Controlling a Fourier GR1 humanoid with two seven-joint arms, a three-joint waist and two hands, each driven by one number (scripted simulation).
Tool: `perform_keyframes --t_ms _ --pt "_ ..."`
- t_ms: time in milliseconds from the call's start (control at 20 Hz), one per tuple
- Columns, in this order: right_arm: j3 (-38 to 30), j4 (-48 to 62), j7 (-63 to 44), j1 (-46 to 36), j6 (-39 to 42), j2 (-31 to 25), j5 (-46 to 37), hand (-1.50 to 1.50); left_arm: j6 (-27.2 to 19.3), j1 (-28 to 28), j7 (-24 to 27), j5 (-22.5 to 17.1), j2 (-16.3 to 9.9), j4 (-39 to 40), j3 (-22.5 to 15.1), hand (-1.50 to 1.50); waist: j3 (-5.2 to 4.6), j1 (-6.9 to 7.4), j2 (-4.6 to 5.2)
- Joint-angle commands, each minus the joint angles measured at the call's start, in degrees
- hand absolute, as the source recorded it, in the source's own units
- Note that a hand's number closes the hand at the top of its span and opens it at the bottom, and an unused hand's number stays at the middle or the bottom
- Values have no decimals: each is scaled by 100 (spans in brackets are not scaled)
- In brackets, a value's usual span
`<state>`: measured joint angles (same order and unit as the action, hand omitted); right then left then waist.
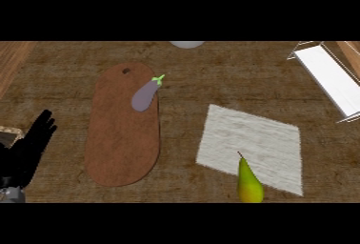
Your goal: Pick the sweet potato from the placemat and place it in the tiered shelf
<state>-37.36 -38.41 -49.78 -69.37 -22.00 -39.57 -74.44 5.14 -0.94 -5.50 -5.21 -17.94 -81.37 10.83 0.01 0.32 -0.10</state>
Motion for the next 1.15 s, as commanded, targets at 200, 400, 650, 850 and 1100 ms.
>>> perform_keyframes --t_ms 200,400,650,850,1100 --pt "212 -2012 -330 246 184 399 441 -150 -101 -277 -232 41 138 -396 -59 0 -5 -121 -73" --pt "376 -3454 -879 499 976 344 344 -150 -138 -94 -284 11 17 -178 123 0 -9 -283 -120" --pt "481 -5008 -1756 558 2445 202 143 -150 -73 -256 -104 11 -28 -79 200 0 -19 -396 -175" --pt "162 -5871 -1845 771 3756 -57 363 -150 -106 -431 -109 -9 -55 -143 295 0 -11 -554 -246" --pt "-7 -7049 -1972 571 5012 -181 553 -150 -177 -456 -216 9 7 -139 278 0 -19 -680 -321"
